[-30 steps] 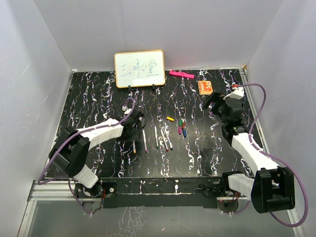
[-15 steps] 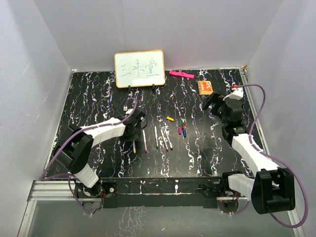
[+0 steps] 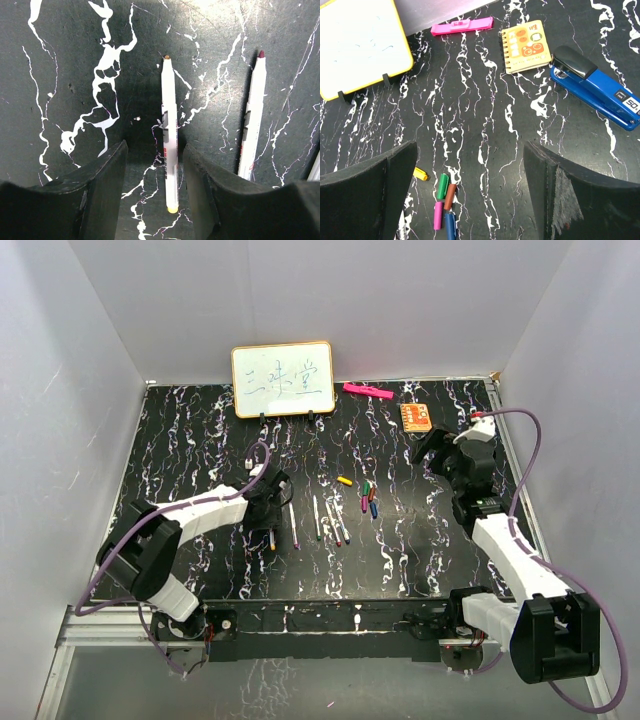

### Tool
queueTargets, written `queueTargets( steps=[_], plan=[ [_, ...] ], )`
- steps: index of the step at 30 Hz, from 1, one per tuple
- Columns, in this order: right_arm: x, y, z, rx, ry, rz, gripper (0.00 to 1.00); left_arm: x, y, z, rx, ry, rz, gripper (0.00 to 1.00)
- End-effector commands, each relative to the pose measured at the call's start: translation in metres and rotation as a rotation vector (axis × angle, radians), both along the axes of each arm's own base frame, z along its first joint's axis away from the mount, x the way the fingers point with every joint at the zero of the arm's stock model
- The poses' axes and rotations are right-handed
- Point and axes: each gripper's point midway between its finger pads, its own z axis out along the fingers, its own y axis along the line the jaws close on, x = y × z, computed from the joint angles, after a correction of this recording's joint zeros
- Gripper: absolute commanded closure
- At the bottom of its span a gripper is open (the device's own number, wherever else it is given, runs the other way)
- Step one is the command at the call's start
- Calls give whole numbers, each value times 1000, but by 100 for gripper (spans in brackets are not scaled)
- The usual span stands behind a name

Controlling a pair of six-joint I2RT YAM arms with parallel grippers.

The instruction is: Insert the pens into the pen caps

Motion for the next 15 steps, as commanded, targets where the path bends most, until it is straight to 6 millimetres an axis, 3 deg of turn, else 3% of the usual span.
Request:
queueTargets(
  steps=[1, 12, 15],
  plan=[
    [5, 0, 42, 1, -92, 1, 16, -49, 19, -21, 50, 189, -22, 55],
    [7, -2, 51, -4, -104, -7, 15, -63, 22, -25, 55, 256, -38, 70],
    [8, -1, 52, -3, -103, -1, 16, -66, 21, -29, 54, 275, -37, 79]
  ],
)
